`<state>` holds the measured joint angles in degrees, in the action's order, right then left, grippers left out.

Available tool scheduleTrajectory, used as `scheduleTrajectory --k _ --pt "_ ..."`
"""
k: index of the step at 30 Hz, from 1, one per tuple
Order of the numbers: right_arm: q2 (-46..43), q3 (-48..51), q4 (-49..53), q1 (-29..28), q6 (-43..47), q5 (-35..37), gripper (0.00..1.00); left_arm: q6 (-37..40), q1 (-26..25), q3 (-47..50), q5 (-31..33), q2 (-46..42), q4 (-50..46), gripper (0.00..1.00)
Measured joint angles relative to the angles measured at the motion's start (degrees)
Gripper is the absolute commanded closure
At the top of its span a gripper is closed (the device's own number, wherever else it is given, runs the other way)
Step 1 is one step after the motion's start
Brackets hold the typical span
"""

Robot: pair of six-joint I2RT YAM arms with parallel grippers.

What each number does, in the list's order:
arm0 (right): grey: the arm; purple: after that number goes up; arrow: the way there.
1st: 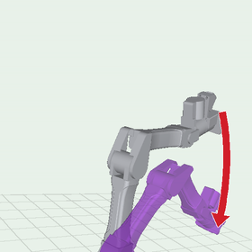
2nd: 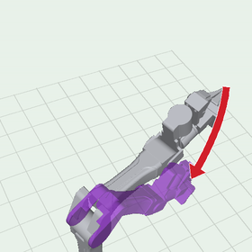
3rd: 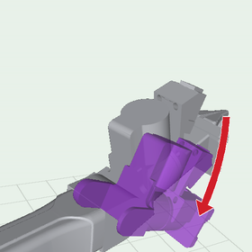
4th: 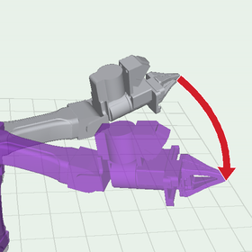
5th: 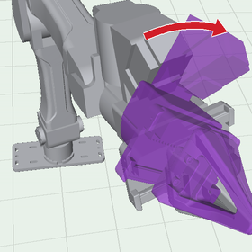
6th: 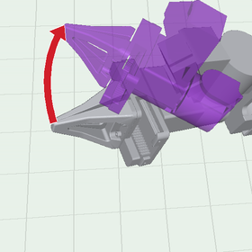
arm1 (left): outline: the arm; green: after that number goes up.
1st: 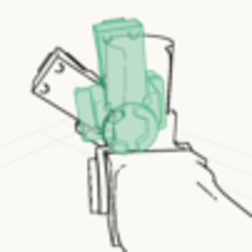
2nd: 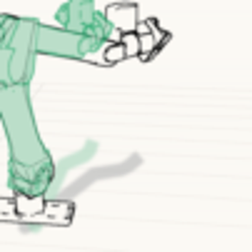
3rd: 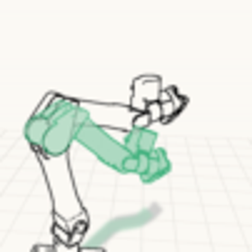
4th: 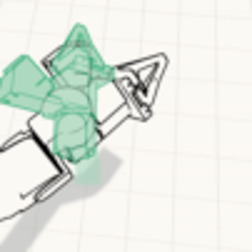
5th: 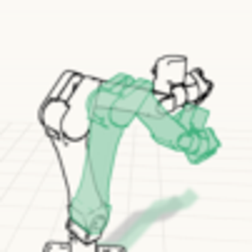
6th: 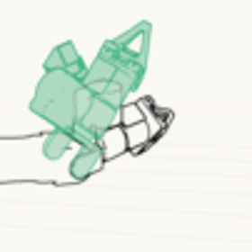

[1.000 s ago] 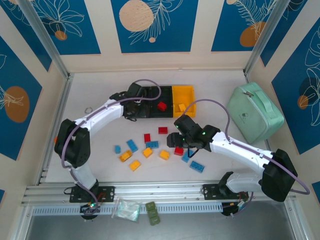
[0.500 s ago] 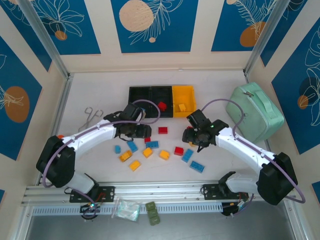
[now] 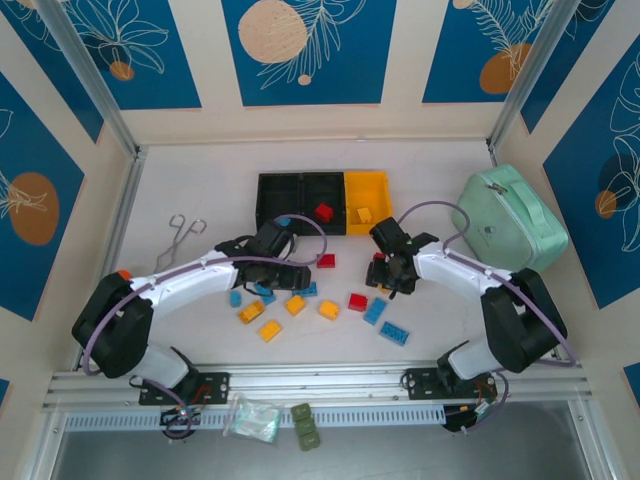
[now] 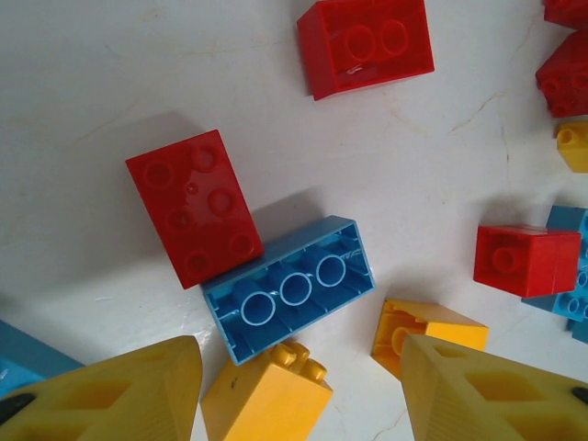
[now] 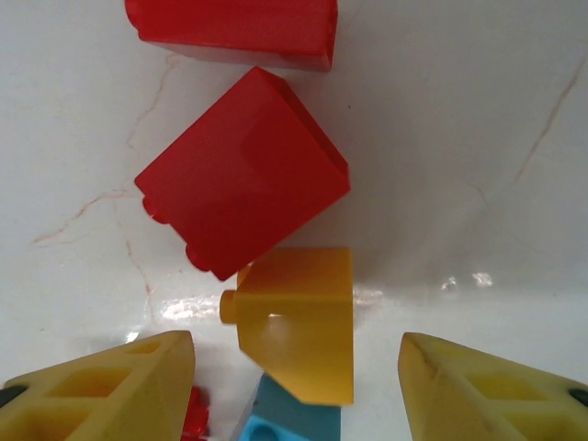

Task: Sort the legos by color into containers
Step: Pick up the lego from the center of the table, then place the lego in the container.

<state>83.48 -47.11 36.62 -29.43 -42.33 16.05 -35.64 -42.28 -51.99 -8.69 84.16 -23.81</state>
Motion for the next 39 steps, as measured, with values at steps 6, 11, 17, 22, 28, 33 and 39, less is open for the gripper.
scheduleTrajectory --k 6,11,17,22,28,33,39 --pt "4.94 -0.11 -1.73 0.07 1.01 -0.07 0.51 -0.61 -0.5 0.42 -0.11 0.0 0.92 0.41" --pt "5.73 -0.66 -1.27 0.07 1.66 0.13 0.65 -0.98 -0.7 0.44 -0.11 0.0 0.94 0.41" --pt "5.11 -1.55 -0.85 -1.16 1.62 0.52 0.68 -0.98 -0.76 0.44 -0.11 0.07 0.96 0.41" --pt "0.7 -1.64 1.84 -2.12 1.57 1.11 0.68 -1.01 -0.87 0.44 -0.13 0.44 1.16 0.42" --pt "-4.57 -4.9 5.4 -1.88 1.88 1.55 0.68 -1.57 -1.11 0.44 -0.31 0.42 2.01 0.42" --pt "-3.74 -10.64 6.1 0.5 3.72 0.44 0.68 -1.92 -1.16 1.01 -0.31 0.2 2.51 0.41" --pt "3.98 -20.9 6.32 3.45 7.08 0.04 0.68 -2.95 -1.46 2.27 -0.28 -0.72 3.23 0.41"
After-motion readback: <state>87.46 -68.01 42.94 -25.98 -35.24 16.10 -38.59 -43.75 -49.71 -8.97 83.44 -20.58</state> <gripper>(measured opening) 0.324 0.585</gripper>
